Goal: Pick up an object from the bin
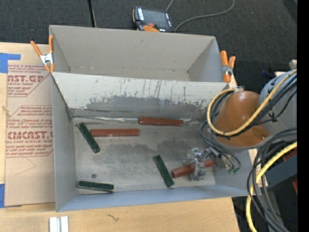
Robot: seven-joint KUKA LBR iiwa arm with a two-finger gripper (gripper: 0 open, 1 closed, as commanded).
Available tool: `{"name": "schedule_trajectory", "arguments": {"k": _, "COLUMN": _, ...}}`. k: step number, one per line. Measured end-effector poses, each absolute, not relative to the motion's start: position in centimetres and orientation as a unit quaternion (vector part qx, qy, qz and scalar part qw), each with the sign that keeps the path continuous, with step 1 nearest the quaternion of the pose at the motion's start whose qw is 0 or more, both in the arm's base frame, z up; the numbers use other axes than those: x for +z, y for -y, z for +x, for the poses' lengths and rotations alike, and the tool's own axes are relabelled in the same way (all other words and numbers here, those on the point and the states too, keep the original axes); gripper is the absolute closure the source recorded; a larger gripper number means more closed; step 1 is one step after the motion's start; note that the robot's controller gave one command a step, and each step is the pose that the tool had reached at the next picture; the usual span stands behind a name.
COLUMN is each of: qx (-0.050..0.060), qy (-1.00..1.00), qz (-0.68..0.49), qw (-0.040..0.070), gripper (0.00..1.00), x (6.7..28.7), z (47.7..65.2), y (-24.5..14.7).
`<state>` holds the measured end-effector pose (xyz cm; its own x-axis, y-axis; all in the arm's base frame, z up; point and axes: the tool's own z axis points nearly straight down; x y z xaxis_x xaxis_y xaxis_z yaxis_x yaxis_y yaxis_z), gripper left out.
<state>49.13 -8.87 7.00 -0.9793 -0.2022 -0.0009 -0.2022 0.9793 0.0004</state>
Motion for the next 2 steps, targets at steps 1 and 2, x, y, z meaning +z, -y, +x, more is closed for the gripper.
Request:
{"name": "schedule_trajectory", "arguments": {"k": 1, "qx": 0.000, "qy": -0.995, "qz": -0.102, "qw": 0.000, "gripper": 1.00, "x": 7.00, "z": 49.13, "y": 8.87}}
{"name": "schedule_trajectory", "arguments": {"k": 2, "qx": 0.000, "qy": -0.995, "qz": -0.102, "qw": 0.000, "gripper": 1.00, "x": 7.00, "z": 49.13, "y": 8.87}}
